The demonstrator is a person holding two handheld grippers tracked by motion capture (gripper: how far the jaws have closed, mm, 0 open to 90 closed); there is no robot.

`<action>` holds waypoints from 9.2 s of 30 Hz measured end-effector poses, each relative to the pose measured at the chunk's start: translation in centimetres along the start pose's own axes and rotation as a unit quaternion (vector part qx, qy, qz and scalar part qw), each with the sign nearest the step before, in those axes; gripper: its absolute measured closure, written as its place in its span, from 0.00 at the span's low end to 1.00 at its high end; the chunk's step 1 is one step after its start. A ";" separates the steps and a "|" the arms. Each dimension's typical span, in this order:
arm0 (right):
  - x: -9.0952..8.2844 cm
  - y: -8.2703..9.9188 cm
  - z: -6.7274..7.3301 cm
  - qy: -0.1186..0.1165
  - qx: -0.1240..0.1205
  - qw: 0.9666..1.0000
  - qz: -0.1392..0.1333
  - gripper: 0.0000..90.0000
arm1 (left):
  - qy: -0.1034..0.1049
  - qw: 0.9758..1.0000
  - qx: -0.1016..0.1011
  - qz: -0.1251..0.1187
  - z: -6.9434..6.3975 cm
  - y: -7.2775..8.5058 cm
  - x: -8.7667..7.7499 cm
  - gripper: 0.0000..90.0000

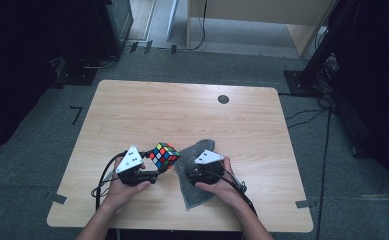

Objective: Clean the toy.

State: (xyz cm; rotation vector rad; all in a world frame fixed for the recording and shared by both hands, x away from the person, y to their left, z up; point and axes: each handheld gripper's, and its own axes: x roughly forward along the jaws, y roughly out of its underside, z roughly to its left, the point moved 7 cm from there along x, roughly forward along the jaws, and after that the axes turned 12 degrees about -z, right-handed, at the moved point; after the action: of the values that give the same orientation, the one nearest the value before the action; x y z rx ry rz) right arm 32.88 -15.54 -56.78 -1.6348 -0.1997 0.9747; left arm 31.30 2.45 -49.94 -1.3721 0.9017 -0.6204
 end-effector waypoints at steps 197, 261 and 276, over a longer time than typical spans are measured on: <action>-5.9 -6.5 5.8 -0.087 0.076 0.977 -0.178 0.81 | 0.061 0.985 -0.096 -0.129 -1.3 -4.2 -2.1 0.38; -4.5 -6.1 8.2 -0.130 0.127 0.964 -0.194 0.81 | 0.032 0.978 -0.141 -0.148 -1.0 -3.9 -1.5 0.38; -4.2 -4.5 1.3 0.022 0.055 0.984 -0.171 0.47 | 0.013 0.977 -0.165 -0.131 0.5 -3.5 -1.9 0.38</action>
State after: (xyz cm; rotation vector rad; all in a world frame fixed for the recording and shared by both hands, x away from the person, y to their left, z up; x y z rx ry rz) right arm 30.98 -15.66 -50.83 -1.4601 -0.3763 0.6751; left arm 31.15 3.81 -46.13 -1.8057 0.8787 -0.7108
